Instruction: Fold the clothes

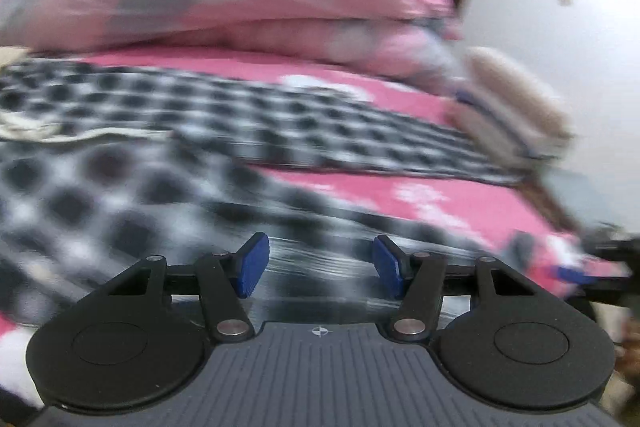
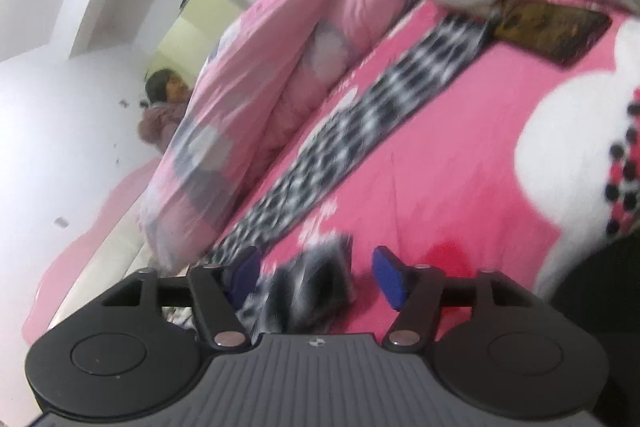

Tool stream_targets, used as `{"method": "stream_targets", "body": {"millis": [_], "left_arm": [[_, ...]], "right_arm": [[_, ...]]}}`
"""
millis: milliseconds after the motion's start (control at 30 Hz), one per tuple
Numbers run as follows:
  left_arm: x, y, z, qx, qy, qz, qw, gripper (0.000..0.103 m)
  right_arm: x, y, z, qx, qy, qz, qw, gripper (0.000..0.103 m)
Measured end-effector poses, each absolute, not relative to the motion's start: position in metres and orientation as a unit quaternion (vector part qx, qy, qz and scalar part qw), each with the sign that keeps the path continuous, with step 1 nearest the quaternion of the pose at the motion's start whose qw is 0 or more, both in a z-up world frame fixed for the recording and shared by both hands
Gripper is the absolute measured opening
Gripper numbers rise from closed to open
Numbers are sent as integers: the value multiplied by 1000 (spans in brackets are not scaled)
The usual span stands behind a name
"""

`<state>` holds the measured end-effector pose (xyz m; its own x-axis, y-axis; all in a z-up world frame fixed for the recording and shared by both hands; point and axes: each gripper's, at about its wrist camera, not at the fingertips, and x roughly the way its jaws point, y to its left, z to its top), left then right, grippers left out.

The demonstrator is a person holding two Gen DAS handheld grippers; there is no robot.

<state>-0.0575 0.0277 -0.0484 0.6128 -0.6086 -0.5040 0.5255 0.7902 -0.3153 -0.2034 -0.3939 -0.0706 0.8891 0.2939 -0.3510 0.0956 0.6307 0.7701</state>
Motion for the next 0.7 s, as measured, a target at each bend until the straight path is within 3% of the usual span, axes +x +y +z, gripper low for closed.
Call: {"method": "stream_targets", "body": {"millis": [100,133,200,233,267,400,600,700], "left_arm": [[-76,3,-44,-41,293,-391,872,58],[-82,-10,-44,-27,290,-413,863,59],[-90,-35,-46,3,293,-447,845,60],[-92,-47,-49,17,299,-459,836,60],[-94,-59,-51,29,305,-469,829,60],[-90,-87,-61,36,335,-471,815,60],[-68,-96,-72,-10,384,-410,827,59],[-72,-96,-66,-3,375,-421,826,60]], "right_arm": [[-191,-388,-84,435,260,66,860,68],[-186,-386,-86,433,262,70,860,62],[-176,-381,-89,426,265,78,862,41],[-170,-378,-87,418,262,83,866,18],[-163,-375,-81,405,261,88,872,11],[-126,-360,-50,366,239,136,889,6],[-64,-314,-27,301,243,197,901,5],[-74,-314,-17,280,207,193,917,7]]}}
